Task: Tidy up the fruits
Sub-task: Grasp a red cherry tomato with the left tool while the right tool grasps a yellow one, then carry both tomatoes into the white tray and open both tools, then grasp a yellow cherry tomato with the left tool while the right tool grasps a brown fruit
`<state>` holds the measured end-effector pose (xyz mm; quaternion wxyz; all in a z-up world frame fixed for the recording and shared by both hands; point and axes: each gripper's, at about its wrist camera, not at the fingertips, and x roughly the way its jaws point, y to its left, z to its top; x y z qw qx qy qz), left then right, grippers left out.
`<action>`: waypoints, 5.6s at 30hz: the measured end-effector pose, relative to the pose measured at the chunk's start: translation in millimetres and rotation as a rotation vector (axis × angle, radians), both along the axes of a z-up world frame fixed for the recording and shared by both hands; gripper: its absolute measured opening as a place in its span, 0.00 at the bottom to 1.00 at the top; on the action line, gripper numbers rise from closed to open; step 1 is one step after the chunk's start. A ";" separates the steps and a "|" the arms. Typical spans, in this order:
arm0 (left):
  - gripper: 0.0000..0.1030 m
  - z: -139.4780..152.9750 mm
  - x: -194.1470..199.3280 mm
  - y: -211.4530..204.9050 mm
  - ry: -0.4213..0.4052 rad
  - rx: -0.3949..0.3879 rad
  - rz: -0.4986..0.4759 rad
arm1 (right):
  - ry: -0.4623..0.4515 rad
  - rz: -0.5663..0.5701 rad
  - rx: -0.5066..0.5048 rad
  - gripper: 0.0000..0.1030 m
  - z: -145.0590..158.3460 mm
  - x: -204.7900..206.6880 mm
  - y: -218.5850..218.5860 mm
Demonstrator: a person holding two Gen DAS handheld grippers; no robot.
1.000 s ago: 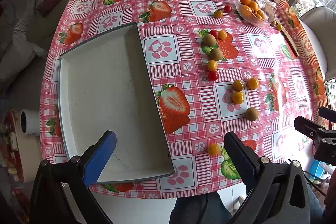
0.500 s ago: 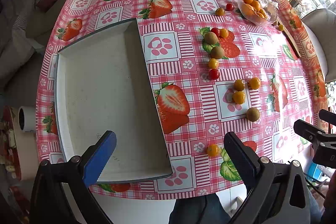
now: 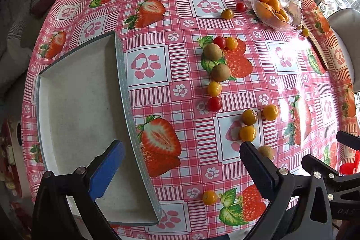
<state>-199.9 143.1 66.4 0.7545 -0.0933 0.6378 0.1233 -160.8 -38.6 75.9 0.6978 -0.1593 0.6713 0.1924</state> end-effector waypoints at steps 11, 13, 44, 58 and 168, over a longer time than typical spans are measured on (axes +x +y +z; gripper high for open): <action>0.88 -43.5 32.3 3.6 0.007 -0.014 0.034 | -0.045 0.150 0.012 0.90 -35.9 20.5 17.0; 0.84 -50.1 35.5 3.2 0.025 -0.019 0.027 | -0.039 0.172 0.028 0.85 -40.2 23.6 19.2; 0.19 -13.4 -11.2 20.8 -0.094 -0.124 0.039 | 0.027 0.171 0.161 0.24 -29.4 26.5 46.4; 0.19 -2.8 -90.4 90.2 -0.108 -0.077 0.230 | 0.054 0.295 0.215 0.25 -2.1 -18.0 104.4; 0.20 -30.4 42.9 2.3 -0.059 -0.081 -0.100 | 0.087 0.069 0.095 0.29 -48.9 -33.4 44.1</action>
